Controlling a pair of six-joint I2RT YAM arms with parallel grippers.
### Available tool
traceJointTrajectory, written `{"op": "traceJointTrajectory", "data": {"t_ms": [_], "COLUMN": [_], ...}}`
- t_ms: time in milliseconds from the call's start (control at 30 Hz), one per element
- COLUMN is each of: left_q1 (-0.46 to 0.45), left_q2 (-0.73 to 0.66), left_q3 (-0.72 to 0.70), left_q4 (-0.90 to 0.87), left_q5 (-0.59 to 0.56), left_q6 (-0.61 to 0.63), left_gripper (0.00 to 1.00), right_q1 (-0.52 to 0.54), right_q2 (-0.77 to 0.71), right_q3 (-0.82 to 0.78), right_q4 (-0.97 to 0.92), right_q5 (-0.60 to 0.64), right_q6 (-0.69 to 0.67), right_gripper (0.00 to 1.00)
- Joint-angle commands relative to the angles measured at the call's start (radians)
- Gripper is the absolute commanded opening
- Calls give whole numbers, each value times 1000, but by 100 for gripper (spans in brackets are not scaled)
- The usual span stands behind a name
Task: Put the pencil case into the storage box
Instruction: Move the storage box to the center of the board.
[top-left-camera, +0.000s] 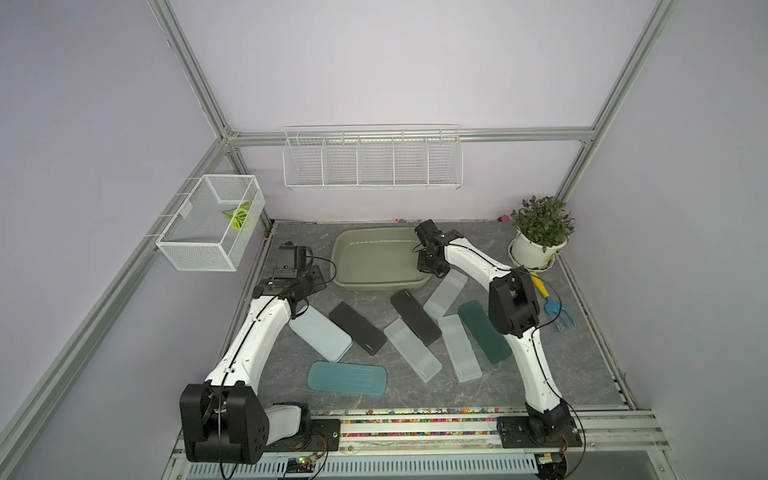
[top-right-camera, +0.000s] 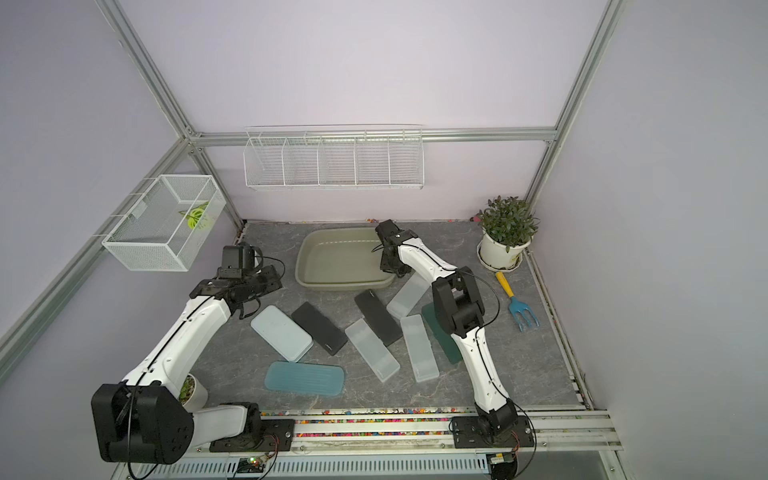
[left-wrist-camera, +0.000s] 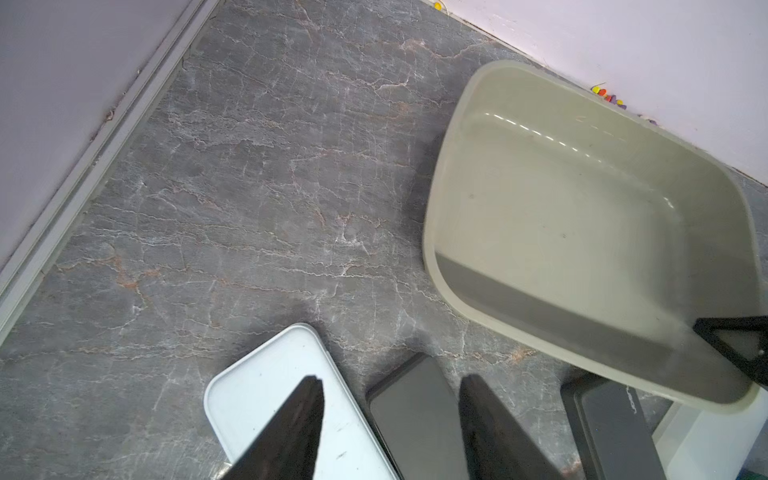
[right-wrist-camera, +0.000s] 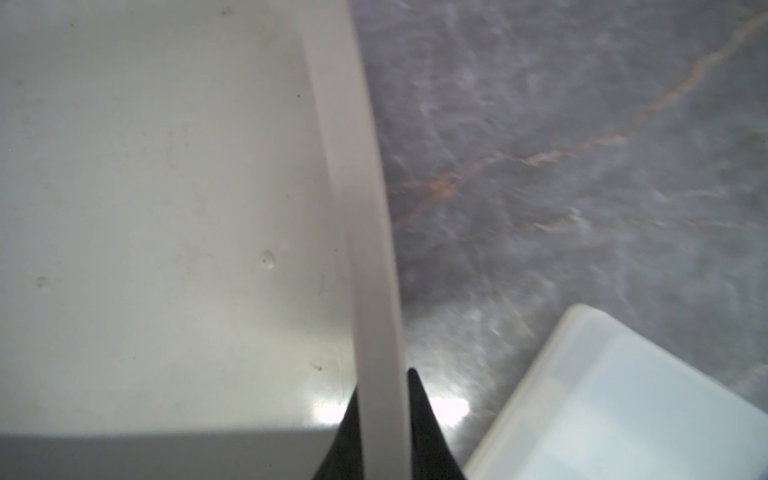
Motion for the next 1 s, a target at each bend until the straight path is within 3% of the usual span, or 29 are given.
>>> {"op": "traceJointTrajectory", "data": {"t_ms": [0, 367, 433, 600, 633, 733, 967], "left_q1": [-1, -1, -1, 0, -1, -1, 0], "left_q2": [17, 6, 5, 5, 6, 18, 89], "left_q3": [24, -11, -15, -41, -45, -58, -142], "left_q4": [-4, -12, -26, -73, -88, -153, -232], "left_q5": [-12, -7, -7, -14, -19, -34, 32], "left_q6": [3, -6, -15, -67, -82, -159, -400], "left_gripper": [58, 64, 66, 71, 72, 75, 81], "right_q1": [-2, -14, -16, -16, -15, -14, -13], "right_q2": [-76, -131, -145, -224, -246, -340, -504], "right_q3": [-105, -214, -235, -291, -304, -337, -388], "right_q4": [11, -7, 5, 43, 49, 39, -46], "right_q5": [41, 70, 58, 11, 8, 15, 22], "right_q6": [-4, -36, -53, -81, -82, -85, -108], "right_gripper": [15, 18, 23, 61, 65, 73, 77]}}
